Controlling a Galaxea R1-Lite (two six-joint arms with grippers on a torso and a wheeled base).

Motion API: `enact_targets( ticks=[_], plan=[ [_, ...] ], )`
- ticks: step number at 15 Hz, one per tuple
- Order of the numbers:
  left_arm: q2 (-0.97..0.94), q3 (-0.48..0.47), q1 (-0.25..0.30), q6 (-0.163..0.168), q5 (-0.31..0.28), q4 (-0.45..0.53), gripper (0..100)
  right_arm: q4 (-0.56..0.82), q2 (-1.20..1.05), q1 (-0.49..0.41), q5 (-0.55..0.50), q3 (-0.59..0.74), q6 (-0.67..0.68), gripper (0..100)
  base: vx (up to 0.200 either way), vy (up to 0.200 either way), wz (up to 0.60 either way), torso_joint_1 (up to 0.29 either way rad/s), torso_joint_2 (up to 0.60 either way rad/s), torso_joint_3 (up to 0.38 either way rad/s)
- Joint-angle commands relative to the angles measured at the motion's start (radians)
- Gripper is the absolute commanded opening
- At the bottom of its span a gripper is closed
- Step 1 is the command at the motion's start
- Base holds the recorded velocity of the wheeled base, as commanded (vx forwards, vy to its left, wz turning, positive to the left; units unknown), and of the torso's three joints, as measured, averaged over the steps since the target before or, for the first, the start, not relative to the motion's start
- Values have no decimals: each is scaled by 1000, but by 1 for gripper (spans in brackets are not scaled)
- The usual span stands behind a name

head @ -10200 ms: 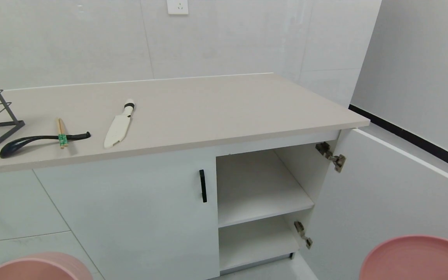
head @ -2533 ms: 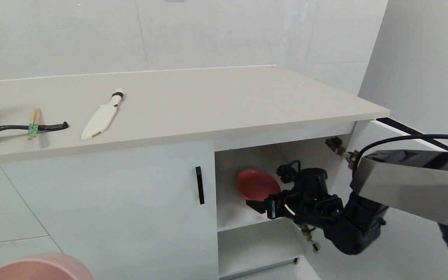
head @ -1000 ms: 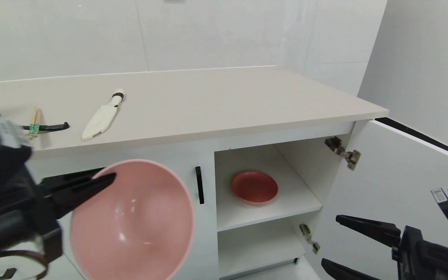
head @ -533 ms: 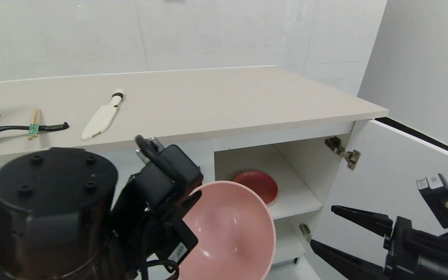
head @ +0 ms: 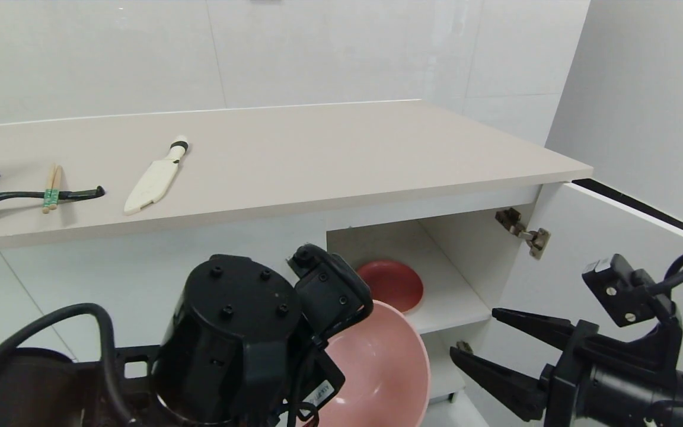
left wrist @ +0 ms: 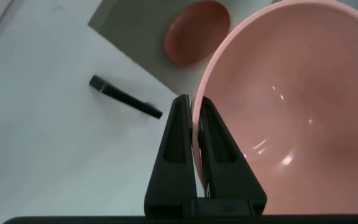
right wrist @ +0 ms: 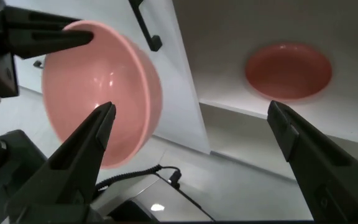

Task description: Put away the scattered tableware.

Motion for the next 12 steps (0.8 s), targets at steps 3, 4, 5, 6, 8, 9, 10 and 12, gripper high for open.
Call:
enact_targets(
  ticks=[3,4,5,6,8,9,10,12],
  plan=[
    [73,-75,-3,4,0,-7,0,17,52,19,-4,37,-2,100,0,0,0,0,0,0],
    [77,-77,-9,4,-1,-12,0,16,82,17,-6,34,-2,100,0,0,0,0,0,0],
    [77,-77,-9,4,-1,-15,0,16,95,17,-6,31,-2,100,0,0,0,0,0,0],
    [80,-78,-11,4,-1,-18,0,16,144,14,-16,14,-3,100,0,0,0,0,0,0],
    [82,-77,-11,5,-1,-22,0,16,179,14,-53,-12,0,100,0,0,0,0,0,0],
    [87,-78,-22,7,-1,-38,0,13,240,14,-72,-53,6,100,0,0,0,0,0,0],
    [87,-78,-23,7,-1,-41,0,10,260,15,-72,-63,7,100,0,0,0,0,0,0],
    [88,-78,-23,8,-3,-42,0,-4,283,17,-72,-70,6,100,0,0,0,0,0,0]
  ],
)
